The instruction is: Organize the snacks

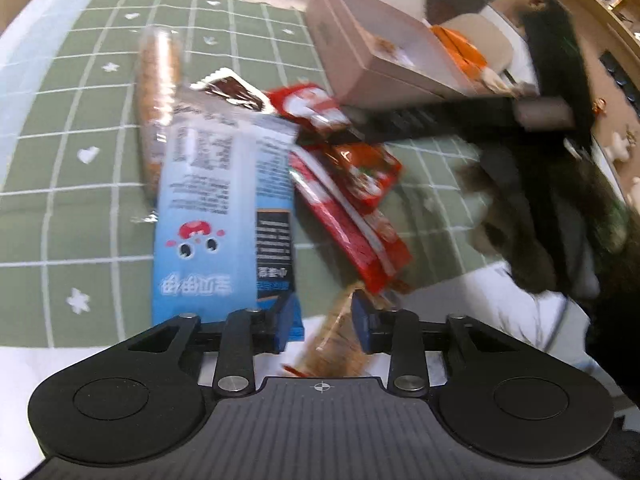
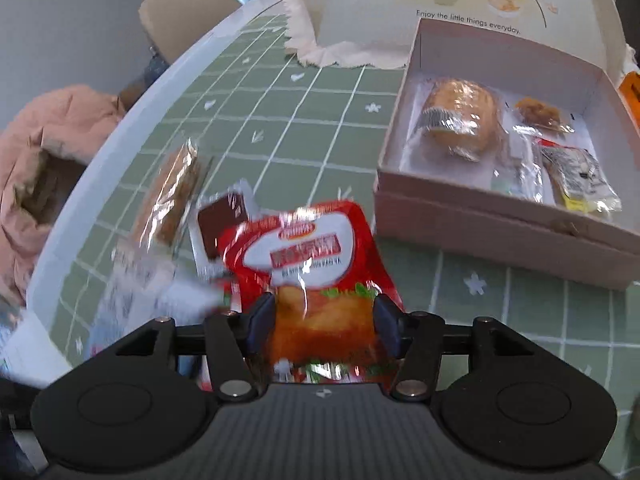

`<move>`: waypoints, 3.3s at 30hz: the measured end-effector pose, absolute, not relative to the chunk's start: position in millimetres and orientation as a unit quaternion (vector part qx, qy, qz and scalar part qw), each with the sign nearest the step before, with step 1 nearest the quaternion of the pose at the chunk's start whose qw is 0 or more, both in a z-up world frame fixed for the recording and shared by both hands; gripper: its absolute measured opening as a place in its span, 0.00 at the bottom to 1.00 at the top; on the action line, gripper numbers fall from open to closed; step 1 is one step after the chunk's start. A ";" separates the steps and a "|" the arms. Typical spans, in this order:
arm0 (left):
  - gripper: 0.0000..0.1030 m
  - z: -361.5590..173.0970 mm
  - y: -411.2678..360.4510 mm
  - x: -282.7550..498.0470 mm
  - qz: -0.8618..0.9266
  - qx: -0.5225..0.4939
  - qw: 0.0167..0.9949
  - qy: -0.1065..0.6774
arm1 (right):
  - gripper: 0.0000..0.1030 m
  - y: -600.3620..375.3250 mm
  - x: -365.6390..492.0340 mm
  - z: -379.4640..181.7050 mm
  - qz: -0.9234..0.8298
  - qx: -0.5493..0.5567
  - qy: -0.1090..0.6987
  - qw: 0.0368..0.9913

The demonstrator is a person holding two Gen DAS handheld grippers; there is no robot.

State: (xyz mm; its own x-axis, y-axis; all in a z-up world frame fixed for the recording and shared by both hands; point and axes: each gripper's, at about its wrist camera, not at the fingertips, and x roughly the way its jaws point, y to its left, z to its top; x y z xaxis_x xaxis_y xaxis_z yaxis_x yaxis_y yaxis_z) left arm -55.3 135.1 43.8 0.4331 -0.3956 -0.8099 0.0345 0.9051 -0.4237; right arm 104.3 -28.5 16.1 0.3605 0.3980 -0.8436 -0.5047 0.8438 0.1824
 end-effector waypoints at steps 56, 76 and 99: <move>0.40 47.1 77.0 -28.9 -0.158 0.001 0.844 0.513 | 0.58 -95.6 28.5 48.8 0.219 -0.101 0.437 0.867; 0.42 43.1 65.7 -50.5 -0.186 -0.015 0.829 0.528 | 0.39 -47.0 57.4 22.7 0.285 -0.075 0.506 0.811; 0.43 35.6 58.1 14.4 -0.120 -0.042 0.859 0.496 | 0.72 -113.2 6.7 7.2 0.184 -0.084 0.492 0.847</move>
